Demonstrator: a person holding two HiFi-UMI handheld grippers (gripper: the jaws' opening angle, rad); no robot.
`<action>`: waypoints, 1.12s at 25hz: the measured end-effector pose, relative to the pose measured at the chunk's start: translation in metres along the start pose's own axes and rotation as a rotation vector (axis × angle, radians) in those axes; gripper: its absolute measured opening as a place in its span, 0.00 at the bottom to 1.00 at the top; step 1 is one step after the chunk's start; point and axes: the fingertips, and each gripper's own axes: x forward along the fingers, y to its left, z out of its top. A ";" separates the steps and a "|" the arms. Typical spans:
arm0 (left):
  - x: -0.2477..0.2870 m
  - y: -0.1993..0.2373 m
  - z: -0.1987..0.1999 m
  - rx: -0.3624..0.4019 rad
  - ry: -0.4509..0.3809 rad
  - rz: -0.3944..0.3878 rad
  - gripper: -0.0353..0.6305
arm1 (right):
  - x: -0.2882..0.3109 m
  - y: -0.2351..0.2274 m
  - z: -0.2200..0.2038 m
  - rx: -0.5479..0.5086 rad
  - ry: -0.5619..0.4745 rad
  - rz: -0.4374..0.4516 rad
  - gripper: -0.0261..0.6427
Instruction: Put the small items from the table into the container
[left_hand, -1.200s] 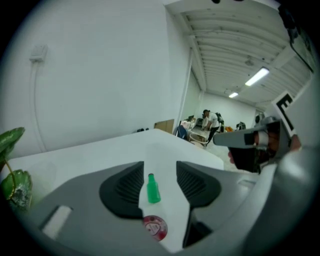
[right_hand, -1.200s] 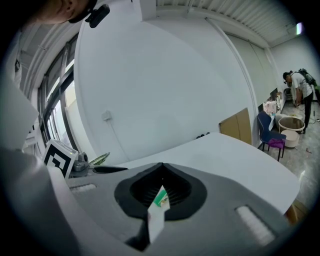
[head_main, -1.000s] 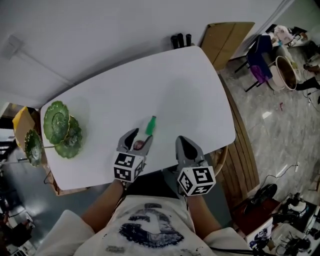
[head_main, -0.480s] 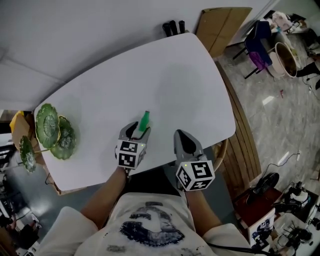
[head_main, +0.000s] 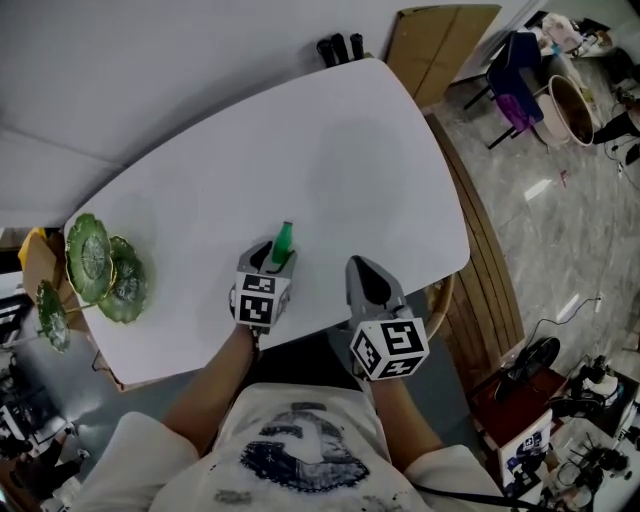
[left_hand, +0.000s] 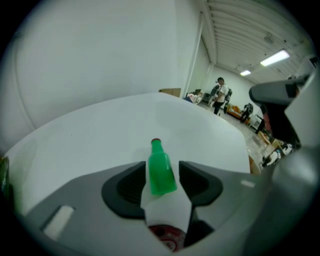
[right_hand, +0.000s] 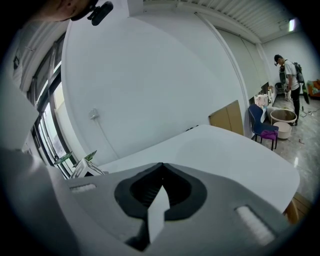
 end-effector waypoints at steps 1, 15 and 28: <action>0.001 0.001 -0.001 0.000 0.005 0.001 0.36 | 0.000 0.000 0.000 0.001 -0.001 0.001 0.03; 0.018 -0.003 -0.012 0.112 0.106 0.059 0.32 | -0.016 -0.007 0.001 0.019 -0.012 -0.029 0.04; -0.015 -0.009 0.009 0.036 0.042 0.020 0.31 | -0.029 0.002 0.007 0.004 -0.024 -0.007 0.03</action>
